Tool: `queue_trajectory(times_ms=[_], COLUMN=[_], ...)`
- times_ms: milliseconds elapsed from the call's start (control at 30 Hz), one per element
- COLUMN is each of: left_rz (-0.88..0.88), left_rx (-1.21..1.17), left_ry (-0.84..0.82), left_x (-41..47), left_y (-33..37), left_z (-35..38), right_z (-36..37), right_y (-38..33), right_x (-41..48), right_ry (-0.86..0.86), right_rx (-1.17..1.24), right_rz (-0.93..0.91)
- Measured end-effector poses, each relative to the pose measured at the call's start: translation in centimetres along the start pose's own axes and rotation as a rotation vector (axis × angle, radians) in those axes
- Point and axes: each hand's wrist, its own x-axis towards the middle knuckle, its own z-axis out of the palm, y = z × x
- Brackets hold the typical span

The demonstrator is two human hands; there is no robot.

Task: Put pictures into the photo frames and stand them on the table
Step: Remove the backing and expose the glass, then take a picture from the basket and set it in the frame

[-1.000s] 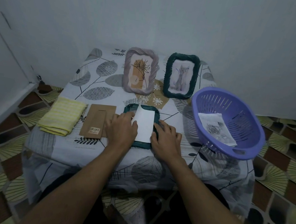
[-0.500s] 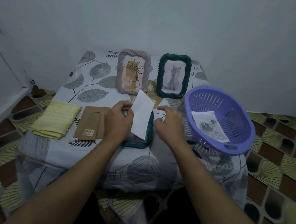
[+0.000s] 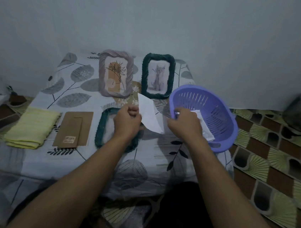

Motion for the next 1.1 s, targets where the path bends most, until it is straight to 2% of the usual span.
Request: queue_trajectory(times_ms=[267,500,900,1000,1100], left_rz=[-0.176,-0.314,-0.278,-0.206,-0.094], left_rx=[-0.018,-0.219,-0.115,0.030,0.147], left_ry=[-0.121,-0.154,-0.169,-0.105,-0.119], left_x=[0.0,-0.9,-0.8,-0.6,-0.4], left_y=[-0.8,-0.8,-0.8,-0.7,0.2], left_z=[4.4,7.9,7.4,7.1,6.6], right_z=[-2.1,-2.5,-1.2,-1.6,-2.3], right_y=[0.1,0.5,1.9,2.5,3.6], right_x=[0.7,1.3,1.5,2.3,3.5], right_ry=[0.058,0.018,-0.081,-0.072,-0.012], right_rx=[0.092,0.195,0.294,0.303,0.302], right_rz=[-0.051,-0.062,-0.024,0.013,0.071])
